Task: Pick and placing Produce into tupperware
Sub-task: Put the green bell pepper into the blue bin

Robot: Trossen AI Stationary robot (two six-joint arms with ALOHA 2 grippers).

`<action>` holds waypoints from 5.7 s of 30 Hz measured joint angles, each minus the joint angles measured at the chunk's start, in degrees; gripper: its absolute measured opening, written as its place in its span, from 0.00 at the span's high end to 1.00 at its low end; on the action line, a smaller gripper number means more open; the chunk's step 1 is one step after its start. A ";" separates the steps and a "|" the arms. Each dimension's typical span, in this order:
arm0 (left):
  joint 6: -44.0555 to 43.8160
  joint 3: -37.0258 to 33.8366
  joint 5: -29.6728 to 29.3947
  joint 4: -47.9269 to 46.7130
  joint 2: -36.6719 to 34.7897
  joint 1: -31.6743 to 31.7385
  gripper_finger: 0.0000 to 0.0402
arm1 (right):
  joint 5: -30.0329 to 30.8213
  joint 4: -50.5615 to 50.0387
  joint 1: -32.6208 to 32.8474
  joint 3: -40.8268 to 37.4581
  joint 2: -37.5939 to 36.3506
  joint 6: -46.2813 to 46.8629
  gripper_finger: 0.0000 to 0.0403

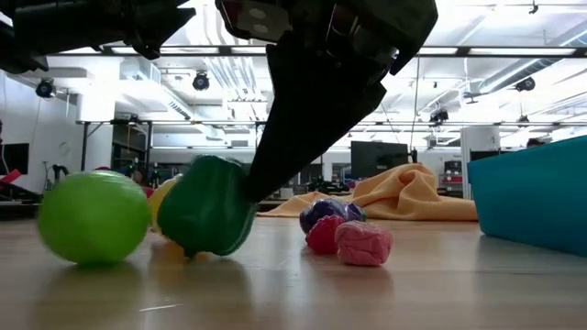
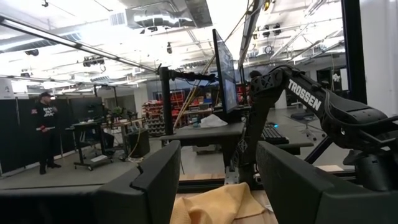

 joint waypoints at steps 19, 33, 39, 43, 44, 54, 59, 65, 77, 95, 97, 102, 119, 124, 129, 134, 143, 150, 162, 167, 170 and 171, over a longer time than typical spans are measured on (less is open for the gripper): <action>-0.01 0.00 -0.01 -0.03 -0.03 0.00 0.51 | -1.70 -1.27 0.15 -0.09 0.00 -1.33 0.51; -0.01 0.00 0.00 -0.06 -0.01 0.00 0.51 | -1.69 3.34 0.11 -0.07 0.00 -0.61 0.16; -0.01 0.00 0.00 -0.05 -0.03 0.01 0.51 | -1.24 6.67 0.09 -0.17 0.00 -0.42 0.13; -0.01 0.00 -0.01 -0.06 0.02 0.01 0.51 | 0.69 6.96 -0.08 -0.70 0.00 -0.39 0.14; -0.01 0.00 -0.01 -0.04 0.00 -0.01 0.51 | 1.41 7.09 -0.17 -0.92 0.00 -0.39 0.15; 0.00 0.00 0.00 -0.03 -0.02 0.01 0.51 | 1.33 10.07 -0.63 -2.64 0.00 0.44 0.14; -0.01 0.00 0.01 -0.03 -0.01 0.01 0.51 | 1.31 12.58 -0.63 -3.32 0.57 0.56 0.16; -0.01 0.00 0.00 0.00 0.07 0.00 0.51 | 0.21 13.76 -0.69 -3.29 2.80 0.53 0.17; -0.01 0.00 0.01 -0.08 0.02 -0.02 0.51 | 0.24 14.41 -1.11 -3.39 3.13 1.59 0.18; -0.01 -0.11 0.00 -0.06 -0.01 -0.01 0.51 | 0.24 14.38 -1.51 -3.16 3.89 3.35 0.19; -0.01 -0.11 0.00 -0.06 -0.01 -0.01 0.51 | 0.24 14.35 -1.51 -3.03 3.89 3.52 0.19; -0.01 -0.11 0.01 -0.06 -0.01 0.00 0.51 | 0.21 14.32 -1.51 -3.00 3.91 3.48 0.29; -0.01 -0.11 0.01 -0.08 -0.03 -0.02 0.51 | -0.22 13.95 -1.51 -2.89 3.91 2.97 0.51; -0.01 -0.03 -0.01 -0.06 -0.01 -0.01 0.51 | -0.22 13.66 -1.51 -2.89 3.89 2.82 0.51; -0.01 -0.07 0.01 -0.06 0.01 -0.01 0.51 | -0.22 9.55 -1.51 -2.89 2.57 2.82 0.51; -0.01 0.00 0.01 -0.03 0.05 -0.01 0.51 | 0.24 6.09 -1.57 -2.49 0.55 2.82 0.51; -0.12 -0.11 0.01 -0.08 0.00 -0.02 0.51 | 7.11 -7.60 -1.62 -2.47 -5.57 5.02 0.52; -0.18 -0.11 0.01 -0.06 -0.01 -0.02 0.51 | 12.19 -20.72 -1.12 -3.51 -13.81 11.79 0.52; -0.20 -0.11 0.01 -0.12 0.06 -0.02 0.51 | 15.34 -31.10 4.49 -14.66 -28.38 32.17 0.52; -0.18 -0.11 0.01 -0.06 0.13 -0.02 0.51 | 15.15 -31.45 7.78 -21.02 -32.64 42.04 0.52; -0.18 -0.12 0.01 -0.13 0.04 -0.02 0.51 | 15.10 -31.49 9.96 -23.97 -34.48 46.64 0.52; -0.18 -0.11 0.01 -0.05 0.09 -0.02 0.51 | 15.10 -31.54 10.59 -24.66 -34.88 48.01 0.52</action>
